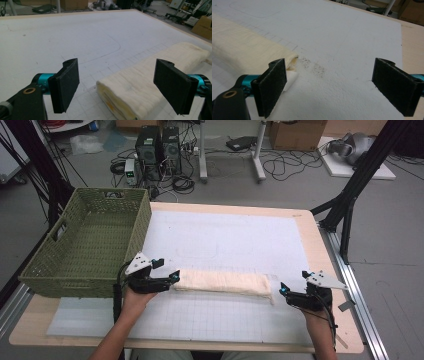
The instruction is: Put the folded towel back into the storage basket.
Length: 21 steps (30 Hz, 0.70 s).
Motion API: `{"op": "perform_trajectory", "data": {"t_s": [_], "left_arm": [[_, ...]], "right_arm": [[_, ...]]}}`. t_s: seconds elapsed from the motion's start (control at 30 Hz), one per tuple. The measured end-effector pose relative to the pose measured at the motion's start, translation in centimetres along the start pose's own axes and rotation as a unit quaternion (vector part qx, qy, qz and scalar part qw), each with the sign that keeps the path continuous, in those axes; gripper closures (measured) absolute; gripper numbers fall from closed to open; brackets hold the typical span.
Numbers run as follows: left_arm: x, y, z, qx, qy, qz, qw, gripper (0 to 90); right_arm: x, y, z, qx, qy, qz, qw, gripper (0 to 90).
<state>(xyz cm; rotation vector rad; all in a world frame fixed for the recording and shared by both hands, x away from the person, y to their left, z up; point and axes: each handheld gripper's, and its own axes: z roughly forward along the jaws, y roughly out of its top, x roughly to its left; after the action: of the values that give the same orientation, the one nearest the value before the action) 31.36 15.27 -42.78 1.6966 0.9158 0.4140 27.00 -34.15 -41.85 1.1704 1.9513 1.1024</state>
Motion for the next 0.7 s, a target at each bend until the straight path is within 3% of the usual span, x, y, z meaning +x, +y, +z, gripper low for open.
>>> {"op": "perform_trajectory", "data": {"t_s": [0.17,0.4,0.7], "left_arm": [[0.0,-0.3,0.5,0.032,0.021,-0.007,0.9992,21.8],[-0.4,-0.6,1.5,0.076,0.012,-0.013,0.9969,25.2],[-0.3,-1.2,1.9,0.11,0.003,-0.021,0.9937,30.7]], "right_arm": [[-0.1,-0.1,-0.1,0.004,0.0,-0.002,1.0,11.8],[-0.2,-0.5,-0.5,0.006,-0.001,0.002,1.0,11.8],[-0.1,-0.4,-0.1,0.009,0.002,-0.002,1.0,11.8]]}}
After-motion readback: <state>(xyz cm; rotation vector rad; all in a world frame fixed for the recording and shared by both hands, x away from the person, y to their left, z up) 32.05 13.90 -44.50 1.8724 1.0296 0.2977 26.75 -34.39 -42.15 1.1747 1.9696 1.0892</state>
